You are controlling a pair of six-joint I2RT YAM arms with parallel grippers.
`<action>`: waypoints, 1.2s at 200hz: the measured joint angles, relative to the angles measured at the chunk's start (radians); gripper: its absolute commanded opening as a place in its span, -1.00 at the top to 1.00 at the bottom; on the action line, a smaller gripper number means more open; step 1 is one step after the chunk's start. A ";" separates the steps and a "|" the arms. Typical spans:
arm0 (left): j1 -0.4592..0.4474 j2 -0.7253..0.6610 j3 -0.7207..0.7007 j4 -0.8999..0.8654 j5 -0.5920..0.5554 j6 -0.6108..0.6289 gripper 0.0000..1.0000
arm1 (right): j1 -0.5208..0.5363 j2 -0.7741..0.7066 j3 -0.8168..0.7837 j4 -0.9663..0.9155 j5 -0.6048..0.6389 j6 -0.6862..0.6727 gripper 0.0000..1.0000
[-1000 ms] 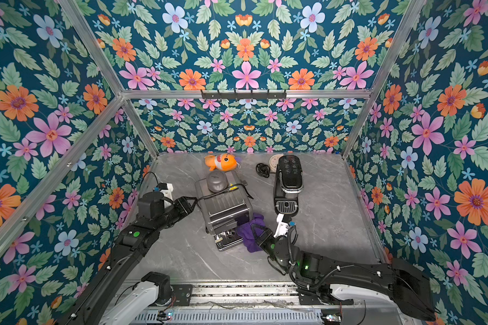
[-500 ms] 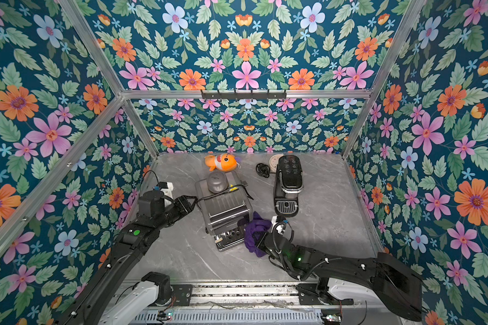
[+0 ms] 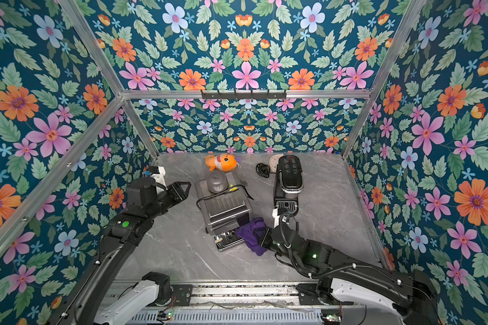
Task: Wipe the surface of a coffee machine
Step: Wipe the dirt from the surface of the coffee machine.
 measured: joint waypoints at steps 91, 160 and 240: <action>-0.151 0.311 0.441 0.010 -0.071 0.117 0.03 | -0.013 0.186 0.880 -0.835 0.298 -0.353 1.00; -0.372 0.657 0.709 0.051 -0.066 0.182 0.04 | -0.558 0.378 1.098 -0.858 0.061 -0.657 1.00; -0.415 0.811 0.768 0.057 0.012 0.212 0.04 | -0.667 0.633 1.176 -0.807 -0.067 -0.768 1.00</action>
